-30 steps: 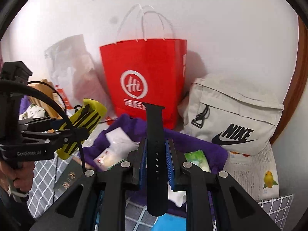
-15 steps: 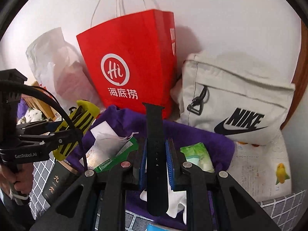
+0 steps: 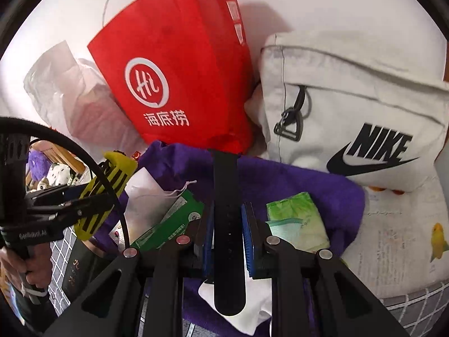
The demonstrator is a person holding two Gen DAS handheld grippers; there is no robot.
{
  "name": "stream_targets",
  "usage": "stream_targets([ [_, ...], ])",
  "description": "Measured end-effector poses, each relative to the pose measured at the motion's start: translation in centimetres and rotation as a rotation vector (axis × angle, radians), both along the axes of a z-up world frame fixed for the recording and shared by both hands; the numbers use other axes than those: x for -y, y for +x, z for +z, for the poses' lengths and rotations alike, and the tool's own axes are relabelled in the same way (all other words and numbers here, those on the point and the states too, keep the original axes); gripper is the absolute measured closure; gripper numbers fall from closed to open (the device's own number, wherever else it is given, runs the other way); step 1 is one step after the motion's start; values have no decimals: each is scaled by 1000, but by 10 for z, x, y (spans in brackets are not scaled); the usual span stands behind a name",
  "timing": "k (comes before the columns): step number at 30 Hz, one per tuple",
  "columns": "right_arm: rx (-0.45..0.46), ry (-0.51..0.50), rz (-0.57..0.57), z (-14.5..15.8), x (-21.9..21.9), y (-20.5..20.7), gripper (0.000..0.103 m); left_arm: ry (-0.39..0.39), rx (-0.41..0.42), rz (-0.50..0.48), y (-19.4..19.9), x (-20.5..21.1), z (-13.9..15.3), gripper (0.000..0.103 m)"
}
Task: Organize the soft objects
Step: 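Carry the yellow pouch with left gripper while right carries the strap over the purple towel, then lower the yellow pouch onto the towel with left gripper while right lowers and releases the strap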
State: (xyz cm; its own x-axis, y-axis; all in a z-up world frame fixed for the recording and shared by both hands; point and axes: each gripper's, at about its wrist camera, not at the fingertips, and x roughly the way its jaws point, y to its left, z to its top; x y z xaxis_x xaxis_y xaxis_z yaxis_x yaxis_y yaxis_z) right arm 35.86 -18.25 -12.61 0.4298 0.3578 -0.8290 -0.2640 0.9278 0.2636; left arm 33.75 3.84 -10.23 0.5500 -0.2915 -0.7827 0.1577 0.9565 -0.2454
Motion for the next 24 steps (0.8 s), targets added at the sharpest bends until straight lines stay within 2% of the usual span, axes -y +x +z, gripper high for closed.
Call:
stream_targets([
  [4,-35,-19,-21,-17,2,8,84,2,-7,-12,1,4,-3,49],
  [12,-83,-128,-68,-42,6,16,84,-8,-25,-12,2,6,-9,49],
  [20,-115,-120,-77,-49,10,20,83,-8,-50,-25,4,13,-18,49],
  [22,-118,-122,-65,-47,10,18,79,-8,-55,-27,4,14,-19,48],
  [24,-123,-119,-54,-44,9,17,69,-8,-61,-25,5,15,-20,48],
])
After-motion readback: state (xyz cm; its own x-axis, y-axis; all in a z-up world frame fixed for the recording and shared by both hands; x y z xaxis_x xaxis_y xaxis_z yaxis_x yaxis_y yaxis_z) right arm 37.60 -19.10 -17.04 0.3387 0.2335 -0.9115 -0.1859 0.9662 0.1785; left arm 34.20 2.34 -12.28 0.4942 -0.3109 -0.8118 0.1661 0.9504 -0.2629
